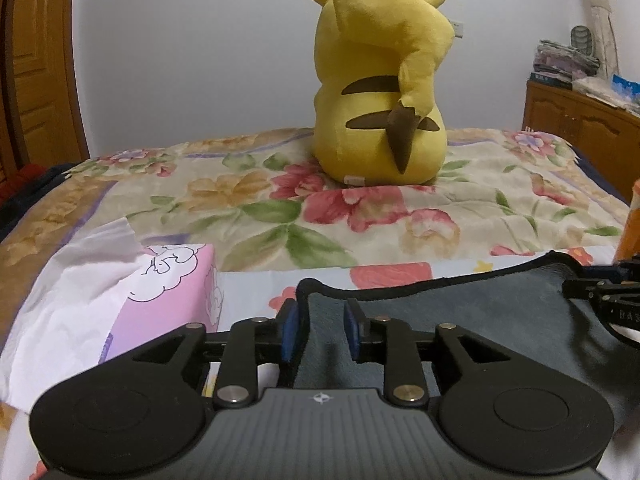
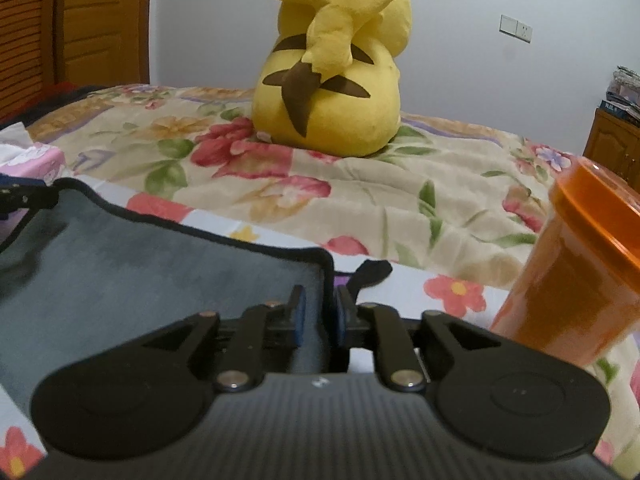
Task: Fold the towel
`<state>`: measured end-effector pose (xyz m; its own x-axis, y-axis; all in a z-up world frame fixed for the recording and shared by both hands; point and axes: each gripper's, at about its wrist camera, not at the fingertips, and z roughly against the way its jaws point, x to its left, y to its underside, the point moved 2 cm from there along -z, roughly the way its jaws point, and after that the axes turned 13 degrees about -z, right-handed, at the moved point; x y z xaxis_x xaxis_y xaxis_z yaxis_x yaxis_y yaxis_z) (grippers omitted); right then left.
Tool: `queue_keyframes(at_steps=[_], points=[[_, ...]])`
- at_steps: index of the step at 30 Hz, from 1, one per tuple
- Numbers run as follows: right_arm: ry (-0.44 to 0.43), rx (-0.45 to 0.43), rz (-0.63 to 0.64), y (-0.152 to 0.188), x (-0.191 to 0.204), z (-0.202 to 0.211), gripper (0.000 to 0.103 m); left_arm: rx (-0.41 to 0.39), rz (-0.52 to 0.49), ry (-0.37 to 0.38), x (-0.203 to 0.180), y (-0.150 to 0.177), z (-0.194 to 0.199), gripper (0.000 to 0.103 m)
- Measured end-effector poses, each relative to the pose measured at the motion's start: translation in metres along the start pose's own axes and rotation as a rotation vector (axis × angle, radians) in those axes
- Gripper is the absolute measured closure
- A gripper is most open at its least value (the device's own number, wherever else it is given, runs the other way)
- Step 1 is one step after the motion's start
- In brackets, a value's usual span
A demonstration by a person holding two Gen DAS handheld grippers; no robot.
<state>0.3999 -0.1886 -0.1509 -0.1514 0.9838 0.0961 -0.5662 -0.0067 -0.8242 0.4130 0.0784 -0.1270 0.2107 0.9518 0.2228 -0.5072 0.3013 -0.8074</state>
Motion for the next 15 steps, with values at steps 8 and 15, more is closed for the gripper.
queue_keyframes(at_steps=[8, 15], points=[[-0.035, 0.003, -0.021, 0.005, 0.003, 0.033, 0.063, 0.022, -0.020, 0.032, -0.011, 0.004, 0.028, 0.069], [-0.061, 0.019, -0.060, 0.015, 0.003, 0.072, 0.063, 0.044, -0.038, 0.051, -0.025, 0.016, 0.061, 0.069]])
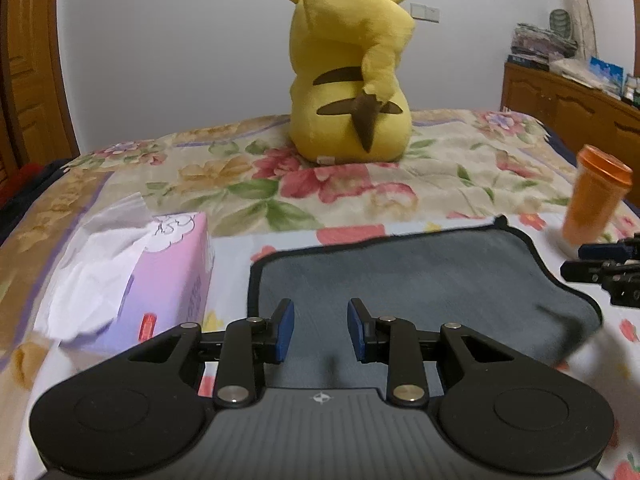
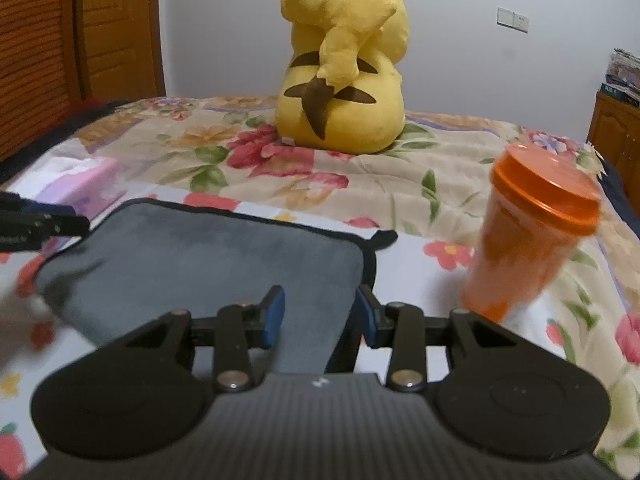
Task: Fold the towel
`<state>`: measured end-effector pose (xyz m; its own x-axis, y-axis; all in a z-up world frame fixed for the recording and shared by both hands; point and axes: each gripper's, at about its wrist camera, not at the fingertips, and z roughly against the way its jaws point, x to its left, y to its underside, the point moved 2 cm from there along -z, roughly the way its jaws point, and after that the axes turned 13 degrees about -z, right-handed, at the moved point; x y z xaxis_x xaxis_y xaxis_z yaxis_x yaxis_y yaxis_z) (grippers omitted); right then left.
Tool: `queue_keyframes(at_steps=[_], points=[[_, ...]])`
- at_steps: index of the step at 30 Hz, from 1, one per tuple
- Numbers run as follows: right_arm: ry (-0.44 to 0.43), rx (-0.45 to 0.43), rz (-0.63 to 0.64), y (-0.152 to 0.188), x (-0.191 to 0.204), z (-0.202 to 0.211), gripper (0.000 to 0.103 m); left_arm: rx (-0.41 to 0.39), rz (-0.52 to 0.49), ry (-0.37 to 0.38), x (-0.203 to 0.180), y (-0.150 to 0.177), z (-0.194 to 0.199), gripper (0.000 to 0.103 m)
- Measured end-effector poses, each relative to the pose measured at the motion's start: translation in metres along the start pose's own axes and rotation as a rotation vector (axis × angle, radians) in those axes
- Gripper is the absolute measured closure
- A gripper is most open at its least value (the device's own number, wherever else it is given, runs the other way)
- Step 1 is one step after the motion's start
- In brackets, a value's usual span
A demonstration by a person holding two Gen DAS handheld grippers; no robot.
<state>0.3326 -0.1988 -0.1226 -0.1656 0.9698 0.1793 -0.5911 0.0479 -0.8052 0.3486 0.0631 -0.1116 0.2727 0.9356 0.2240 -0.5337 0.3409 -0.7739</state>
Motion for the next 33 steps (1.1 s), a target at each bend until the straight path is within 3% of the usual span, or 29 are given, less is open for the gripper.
queue_keyframes(at_steps=[7, 11, 24, 33], points=[[-0.011, -0.011, -0.025, 0.003, 0.002, 0.034, 0.063, -0.007, -0.013, 0.015, -0.012, 0.002, 0.032, 0.068], [-0.015, -0.020, -0.033, 0.007, 0.003, 0.051, 0.063, -0.015, -0.009, 0.017, -0.018, 0.005, 0.049, 0.055], [-0.014, -0.031, -0.050, 0.022, 0.004, 0.104, 0.063, -0.026, -0.012, 0.008, -0.033, 0.013, 0.104, 0.039], [-0.020, -0.034, -0.052, 0.032, 0.010, 0.133, 0.059, -0.048, -0.006, -0.009, -0.042, 0.015, 0.139, 0.017]])
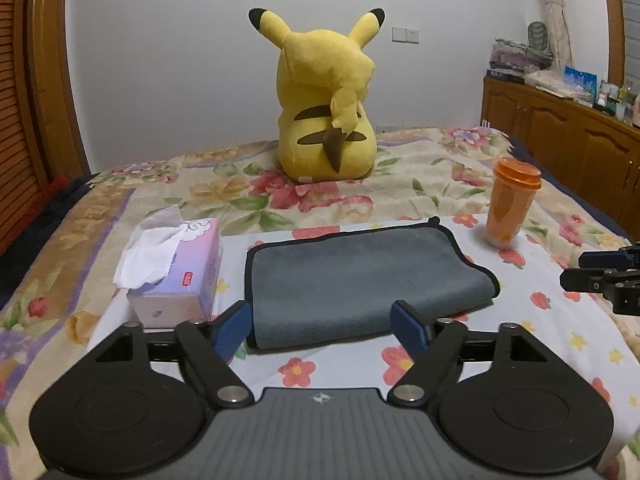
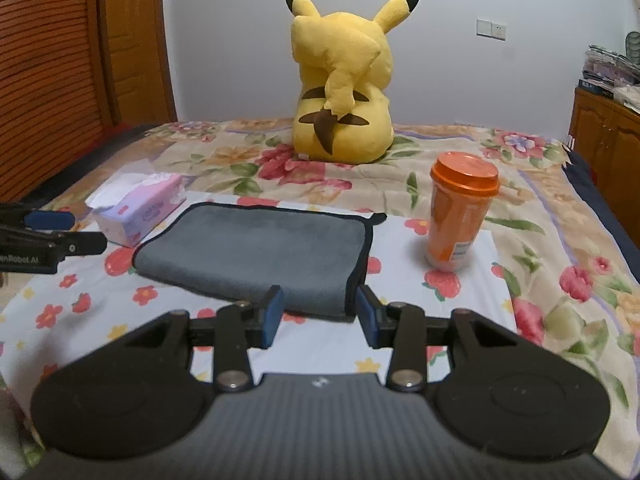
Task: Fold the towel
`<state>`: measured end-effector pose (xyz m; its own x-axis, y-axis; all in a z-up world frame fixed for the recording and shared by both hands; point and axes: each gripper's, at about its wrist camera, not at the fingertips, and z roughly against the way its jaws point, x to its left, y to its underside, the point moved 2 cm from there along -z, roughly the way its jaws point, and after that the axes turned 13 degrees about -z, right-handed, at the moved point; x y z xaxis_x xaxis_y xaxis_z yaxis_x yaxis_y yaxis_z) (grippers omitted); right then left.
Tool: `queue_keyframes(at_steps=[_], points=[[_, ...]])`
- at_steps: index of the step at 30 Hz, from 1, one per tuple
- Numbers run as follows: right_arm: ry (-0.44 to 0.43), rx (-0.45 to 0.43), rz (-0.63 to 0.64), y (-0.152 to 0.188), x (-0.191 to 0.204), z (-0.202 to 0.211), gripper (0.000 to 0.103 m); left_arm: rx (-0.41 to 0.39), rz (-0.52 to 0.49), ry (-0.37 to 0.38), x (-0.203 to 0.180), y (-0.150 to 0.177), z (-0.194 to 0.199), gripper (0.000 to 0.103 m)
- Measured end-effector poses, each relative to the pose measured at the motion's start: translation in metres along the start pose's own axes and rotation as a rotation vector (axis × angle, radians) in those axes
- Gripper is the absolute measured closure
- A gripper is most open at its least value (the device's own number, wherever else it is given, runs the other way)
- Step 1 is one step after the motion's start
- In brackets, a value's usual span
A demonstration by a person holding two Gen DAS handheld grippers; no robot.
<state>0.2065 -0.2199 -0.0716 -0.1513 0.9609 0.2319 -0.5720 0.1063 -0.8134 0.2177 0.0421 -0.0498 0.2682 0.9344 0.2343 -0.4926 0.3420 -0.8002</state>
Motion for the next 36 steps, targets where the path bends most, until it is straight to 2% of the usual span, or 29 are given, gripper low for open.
queue_keyframes(at_steps=[2, 7, 9, 11, 14, 17, 20, 24, 36], points=[[-0.006, -0.005, 0.004, 0.002, 0.002, 0.007, 0.055, -0.009, 0.012, -0.003, -0.002, 0.001, 0.008, 0.009], [-0.007, -0.022, 0.000, 0.003, 0.004, 0.023, 0.047, -0.012, 0.008, -0.005, -0.008, 0.003, 0.026, 0.005], [-0.003, -0.033, 0.000, 0.004, 0.005, 0.030, 0.035, -0.019, 0.003, -0.008, -0.011, 0.002, 0.035, 0.000], [-0.001, -0.045, -0.003, 0.004, 0.005, 0.037, 0.027, -0.030, -0.002, -0.020, -0.013, 0.000, 0.044, 0.000], [0.005, -0.059, -0.007, 0.004, 0.006, 0.047, 0.025, -0.032, -0.007, -0.030, -0.016, -0.001, 0.056, 0.000], [0.001, -0.065, -0.018, 0.004, 0.006, 0.057, 0.013, -0.031, -0.020, -0.045, -0.021, -0.003, 0.069, 0.000], [0.004, -0.092, -0.017, 0.004, 0.006, 0.069, 0.011, -0.040, -0.025, -0.045, -0.024, -0.004, 0.082, 0.000], [0.003, -0.103, -0.019, 0.005, 0.007, 0.082, 0.000, -0.052, -0.029, -0.065, -0.029, -0.007, 0.101, 0.000], [0.008, -0.139, -0.055, 0.017, 0.002, 0.121, 0.000, -0.054, -0.011, -0.090, -0.042, 0.000, 0.150, 0.000]])
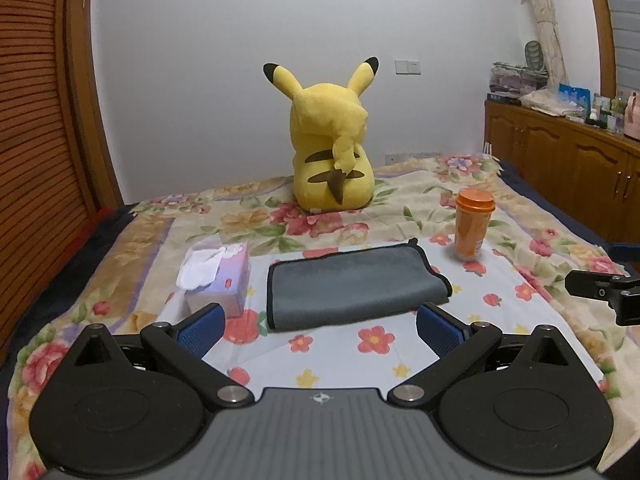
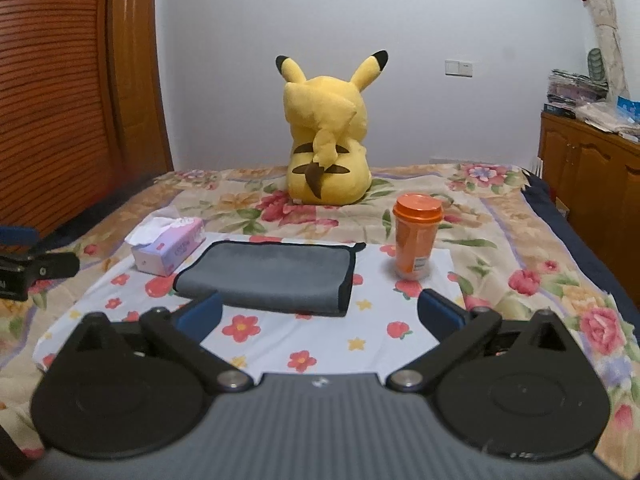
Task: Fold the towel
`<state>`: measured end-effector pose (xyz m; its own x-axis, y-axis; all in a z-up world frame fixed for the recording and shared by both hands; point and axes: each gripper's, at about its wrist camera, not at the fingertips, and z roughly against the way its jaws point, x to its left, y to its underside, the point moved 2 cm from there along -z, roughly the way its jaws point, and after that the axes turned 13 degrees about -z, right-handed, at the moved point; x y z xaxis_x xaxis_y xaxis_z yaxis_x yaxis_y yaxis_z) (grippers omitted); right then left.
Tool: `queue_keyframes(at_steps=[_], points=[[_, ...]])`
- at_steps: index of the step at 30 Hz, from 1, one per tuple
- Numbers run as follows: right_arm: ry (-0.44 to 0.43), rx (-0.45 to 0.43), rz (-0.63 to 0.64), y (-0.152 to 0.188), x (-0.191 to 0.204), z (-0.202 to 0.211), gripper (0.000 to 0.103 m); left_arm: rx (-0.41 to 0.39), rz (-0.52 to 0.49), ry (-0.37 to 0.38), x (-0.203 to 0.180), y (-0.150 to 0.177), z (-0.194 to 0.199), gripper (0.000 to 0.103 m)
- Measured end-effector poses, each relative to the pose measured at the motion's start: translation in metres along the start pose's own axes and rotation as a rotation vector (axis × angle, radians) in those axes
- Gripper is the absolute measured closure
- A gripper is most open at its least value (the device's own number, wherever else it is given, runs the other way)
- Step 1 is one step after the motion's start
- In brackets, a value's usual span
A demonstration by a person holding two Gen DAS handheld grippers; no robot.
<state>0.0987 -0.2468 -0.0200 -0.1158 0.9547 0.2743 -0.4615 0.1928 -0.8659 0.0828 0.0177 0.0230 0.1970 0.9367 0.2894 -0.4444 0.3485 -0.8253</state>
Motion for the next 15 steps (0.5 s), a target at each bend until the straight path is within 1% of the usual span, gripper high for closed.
queue_keyframes(at_steps=[3, 9, 15], points=[[0.006, -0.010, 0.001, 0.003, -0.002, 0.011, 0.000, -0.004, 0.011, 0.000, -0.003, 0.005, 0.012, 0.000], [0.013, -0.029, 0.007, 0.008, -0.002, 0.031, 0.000, -0.029, 0.002, -0.002, -0.014, 0.017, 0.029, 0.000], [0.010, -0.026, -0.004, 0.019, 0.000, 0.036, 0.000, -0.009, 0.048, 0.006, -0.018, 0.039, 0.031, 0.000]])
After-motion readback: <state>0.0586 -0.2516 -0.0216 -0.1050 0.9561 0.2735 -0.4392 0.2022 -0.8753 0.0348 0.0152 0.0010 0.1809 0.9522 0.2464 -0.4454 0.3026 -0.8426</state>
